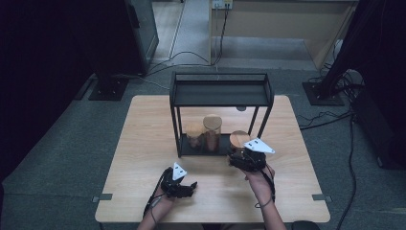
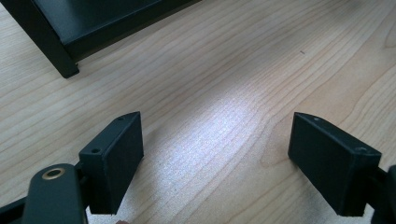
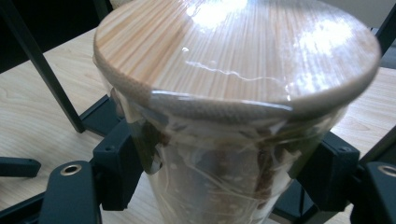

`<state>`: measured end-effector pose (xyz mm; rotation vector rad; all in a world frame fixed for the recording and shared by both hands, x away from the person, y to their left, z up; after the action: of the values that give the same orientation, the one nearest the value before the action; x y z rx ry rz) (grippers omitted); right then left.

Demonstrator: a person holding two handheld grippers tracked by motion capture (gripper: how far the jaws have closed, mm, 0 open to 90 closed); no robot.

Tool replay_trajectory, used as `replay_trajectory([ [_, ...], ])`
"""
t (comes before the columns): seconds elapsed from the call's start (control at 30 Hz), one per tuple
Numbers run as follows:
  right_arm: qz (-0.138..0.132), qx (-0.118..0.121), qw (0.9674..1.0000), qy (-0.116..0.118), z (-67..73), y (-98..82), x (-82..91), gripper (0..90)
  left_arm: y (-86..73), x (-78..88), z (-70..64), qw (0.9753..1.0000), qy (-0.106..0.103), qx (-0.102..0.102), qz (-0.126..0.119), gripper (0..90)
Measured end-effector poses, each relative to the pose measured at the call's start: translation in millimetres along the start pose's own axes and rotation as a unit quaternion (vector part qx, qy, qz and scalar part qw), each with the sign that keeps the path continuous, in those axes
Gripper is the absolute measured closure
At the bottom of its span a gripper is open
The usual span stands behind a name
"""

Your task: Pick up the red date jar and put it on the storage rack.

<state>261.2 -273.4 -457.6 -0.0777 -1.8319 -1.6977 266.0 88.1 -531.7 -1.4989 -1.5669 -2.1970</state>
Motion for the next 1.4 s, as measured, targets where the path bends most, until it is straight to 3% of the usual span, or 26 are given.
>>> replay_trajectory([
  [1.4, 0.021, -0.004, 0.9995, -0.023, -1.8, 9.7, -30.5, 25.2, 0.1, 0.1, 0.1, 1.0000, 0.000, -0.001, 0.001, 17.9],
])
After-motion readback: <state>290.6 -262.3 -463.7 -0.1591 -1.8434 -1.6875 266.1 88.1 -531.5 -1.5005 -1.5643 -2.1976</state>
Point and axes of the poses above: each handheld gripper's, and its own axes: x roughly backward along the jaws, y roughly out of its top, z roughly to its left, the point moved 6 cm from there along -x, roughly forward along the jaws, and after that the axes turned 5 degrees about z, right-handed, at the moved point
